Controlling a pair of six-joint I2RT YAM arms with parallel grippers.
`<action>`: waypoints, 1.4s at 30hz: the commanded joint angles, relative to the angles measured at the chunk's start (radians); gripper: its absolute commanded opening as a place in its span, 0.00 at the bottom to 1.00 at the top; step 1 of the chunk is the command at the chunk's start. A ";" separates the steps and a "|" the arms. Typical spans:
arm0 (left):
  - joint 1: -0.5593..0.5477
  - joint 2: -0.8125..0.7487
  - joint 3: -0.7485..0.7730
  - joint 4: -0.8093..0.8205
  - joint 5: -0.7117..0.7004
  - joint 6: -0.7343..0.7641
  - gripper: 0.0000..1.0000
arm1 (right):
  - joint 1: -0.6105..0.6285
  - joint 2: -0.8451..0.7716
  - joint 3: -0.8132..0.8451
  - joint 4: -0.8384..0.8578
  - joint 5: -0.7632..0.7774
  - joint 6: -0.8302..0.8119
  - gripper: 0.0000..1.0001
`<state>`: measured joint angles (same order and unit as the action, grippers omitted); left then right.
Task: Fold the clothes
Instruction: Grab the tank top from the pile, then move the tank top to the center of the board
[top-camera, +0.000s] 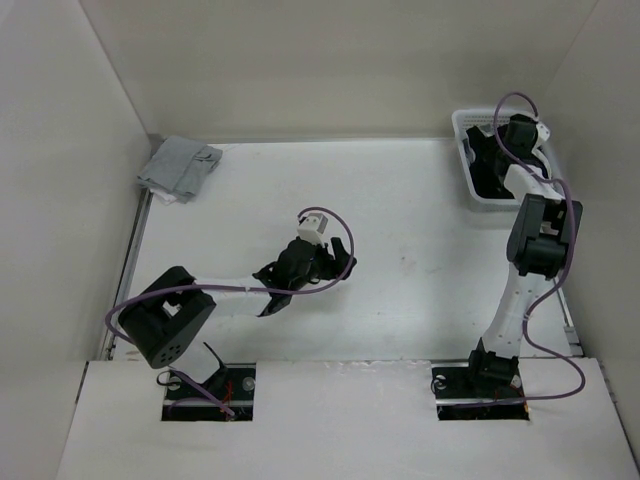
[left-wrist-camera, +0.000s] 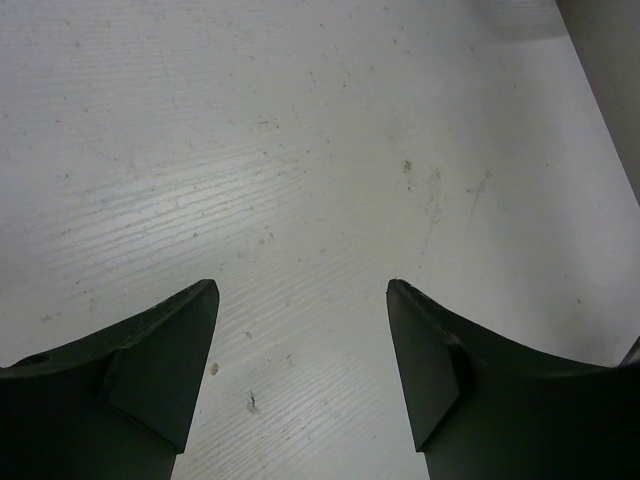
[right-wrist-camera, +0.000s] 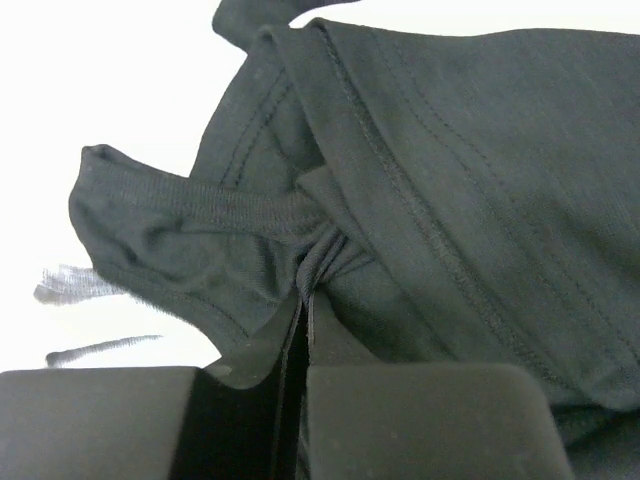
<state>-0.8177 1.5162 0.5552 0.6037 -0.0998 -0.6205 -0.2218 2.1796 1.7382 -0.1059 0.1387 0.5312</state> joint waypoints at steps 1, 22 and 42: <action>0.002 0.004 0.011 0.068 0.015 -0.002 0.67 | 0.008 -0.235 -0.158 0.210 0.041 0.033 0.03; 0.218 -0.408 -0.113 -0.025 -0.031 -0.163 0.67 | 0.793 -1.239 -0.289 0.173 0.084 -0.183 0.05; 0.398 -0.558 -0.213 -0.323 -0.051 -0.121 0.62 | 0.677 -0.586 -0.567 0.436 -0.111 0.125 0.59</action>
<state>-0.3744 0.9134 0.3264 0.2729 -0.1459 -0.7895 0.4587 1.7920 1.1439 0.2001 0.0227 0.6453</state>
